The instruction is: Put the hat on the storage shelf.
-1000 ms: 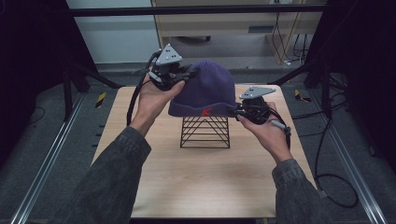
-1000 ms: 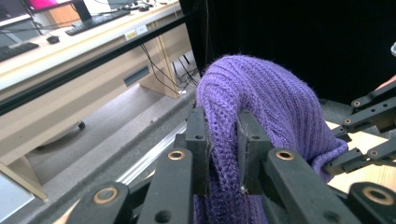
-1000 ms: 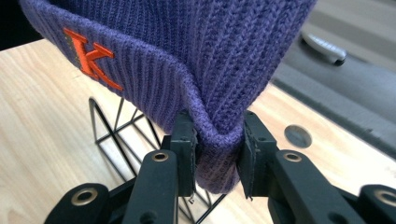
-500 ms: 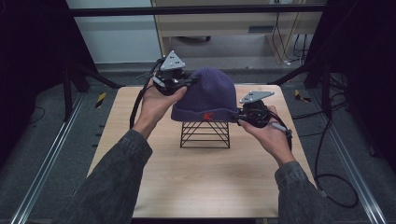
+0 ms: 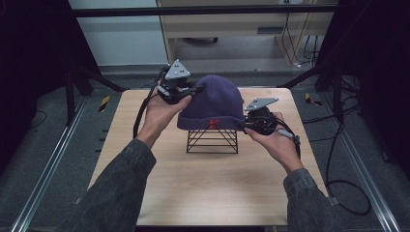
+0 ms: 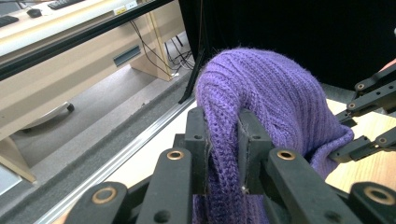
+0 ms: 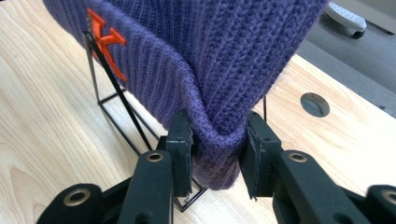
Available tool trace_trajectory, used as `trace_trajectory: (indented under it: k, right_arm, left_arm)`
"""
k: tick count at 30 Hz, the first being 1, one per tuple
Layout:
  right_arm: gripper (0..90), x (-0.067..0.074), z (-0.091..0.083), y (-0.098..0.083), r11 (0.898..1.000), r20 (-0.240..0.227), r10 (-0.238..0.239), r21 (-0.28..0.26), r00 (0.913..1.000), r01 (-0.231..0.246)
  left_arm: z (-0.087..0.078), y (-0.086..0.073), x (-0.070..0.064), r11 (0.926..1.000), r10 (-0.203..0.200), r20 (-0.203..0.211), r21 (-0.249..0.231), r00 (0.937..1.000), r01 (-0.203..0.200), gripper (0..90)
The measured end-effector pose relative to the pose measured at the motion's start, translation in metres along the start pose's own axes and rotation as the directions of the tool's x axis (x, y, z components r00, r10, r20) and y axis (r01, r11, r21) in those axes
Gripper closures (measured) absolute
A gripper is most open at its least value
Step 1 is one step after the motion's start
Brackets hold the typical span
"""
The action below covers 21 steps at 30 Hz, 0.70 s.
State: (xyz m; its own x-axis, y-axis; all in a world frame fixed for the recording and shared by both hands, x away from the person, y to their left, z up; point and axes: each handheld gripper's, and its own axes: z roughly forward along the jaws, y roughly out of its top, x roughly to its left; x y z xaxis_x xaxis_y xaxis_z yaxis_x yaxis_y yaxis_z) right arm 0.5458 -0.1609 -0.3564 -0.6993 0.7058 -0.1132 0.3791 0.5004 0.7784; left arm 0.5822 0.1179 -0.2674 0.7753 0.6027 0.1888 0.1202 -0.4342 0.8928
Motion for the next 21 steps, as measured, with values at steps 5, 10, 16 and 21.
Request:
trace_trajectory:
  k: [5,10,16,21]
  right_arm:
    - [66.0,0.004,0.007,-0.006,1.0,-0.008,0.007,0.01,0.9999,-0.007]
    - [65.6,0.005,0.012,-0.009,1.0,-0.012,0.002,0.023,0.9999,-0.002]
    - [65.6,0.005,0.017,-0.014,0.999,-0.017,0.013,0.03,0.9998,-0.013]
    - [65.3,0.007,0.022,-0.021,0.999,-0.022,0.01,0.05,0.9997,-0.009]
  left_arm:
    - [0.002,-0.005,-0.003,1.0,0.001,0.002,0.009,1.0,-0.001,76.9]
    - [0.003,-0.011,-0.005,0.9999,0.001,0.009,0.012,1.0,-0.001,76.9]
    - [0.005,-0.018,-0.008,0.9998,-0.002,0.014,0.021,0.9999,0.002,77.0]
    - [0.009,-0.029,-0.01,0.9995,-0.021,0.019,0.025,0.9996,0.021,76.9]
